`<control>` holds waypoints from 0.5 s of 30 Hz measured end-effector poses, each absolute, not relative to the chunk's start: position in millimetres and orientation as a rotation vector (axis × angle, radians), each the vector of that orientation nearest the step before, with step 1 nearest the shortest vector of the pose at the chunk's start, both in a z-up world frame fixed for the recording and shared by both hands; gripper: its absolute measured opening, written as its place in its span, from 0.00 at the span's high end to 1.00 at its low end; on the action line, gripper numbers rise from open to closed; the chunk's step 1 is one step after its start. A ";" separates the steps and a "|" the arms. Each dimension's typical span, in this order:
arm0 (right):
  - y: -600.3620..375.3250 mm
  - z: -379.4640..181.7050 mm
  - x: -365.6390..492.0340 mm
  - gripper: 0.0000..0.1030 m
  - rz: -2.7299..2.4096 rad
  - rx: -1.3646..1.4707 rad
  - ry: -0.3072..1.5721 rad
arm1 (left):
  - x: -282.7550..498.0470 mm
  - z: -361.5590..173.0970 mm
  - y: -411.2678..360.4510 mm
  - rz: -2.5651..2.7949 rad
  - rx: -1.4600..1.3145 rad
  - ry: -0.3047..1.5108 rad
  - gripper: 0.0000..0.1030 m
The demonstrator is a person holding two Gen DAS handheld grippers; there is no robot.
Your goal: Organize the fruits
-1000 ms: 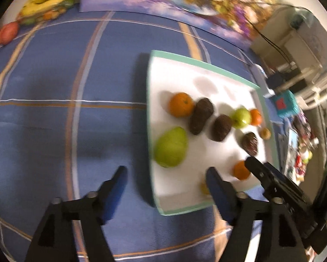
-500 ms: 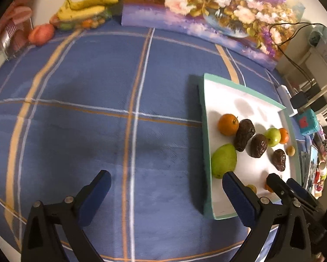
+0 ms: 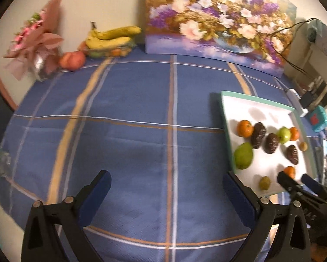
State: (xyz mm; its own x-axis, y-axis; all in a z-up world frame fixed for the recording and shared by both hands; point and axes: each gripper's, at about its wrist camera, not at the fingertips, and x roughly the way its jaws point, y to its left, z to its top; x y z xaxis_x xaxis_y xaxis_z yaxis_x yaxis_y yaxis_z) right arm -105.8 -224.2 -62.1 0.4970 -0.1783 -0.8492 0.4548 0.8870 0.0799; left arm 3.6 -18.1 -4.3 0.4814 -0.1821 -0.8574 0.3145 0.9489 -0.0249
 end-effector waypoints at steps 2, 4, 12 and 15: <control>-221.6 -59.7 -108.2 0.10 -0.385 0.310 0.971 | 1.2 -4.0 -11.9 -0.301 0.138 1.025 0.00; -219.0 -57.7 -110.5 0.10 -0.377 0.304 0.966 | -0.8 -5.5 -9.3 -0.297 0.141 1.038 0.00; -211.2 -48.8 -116.0 0.10 -0.367 0.288 0.932 | -4.5 -6.0 -8.0 -0.262 0.178 1.052 0.00; -209.4 -48.8 -114.6 0.10 -0.359 0.282 0.933 | -3.7 -8.2 -8.0 -0.260 0.182 1.064 0.00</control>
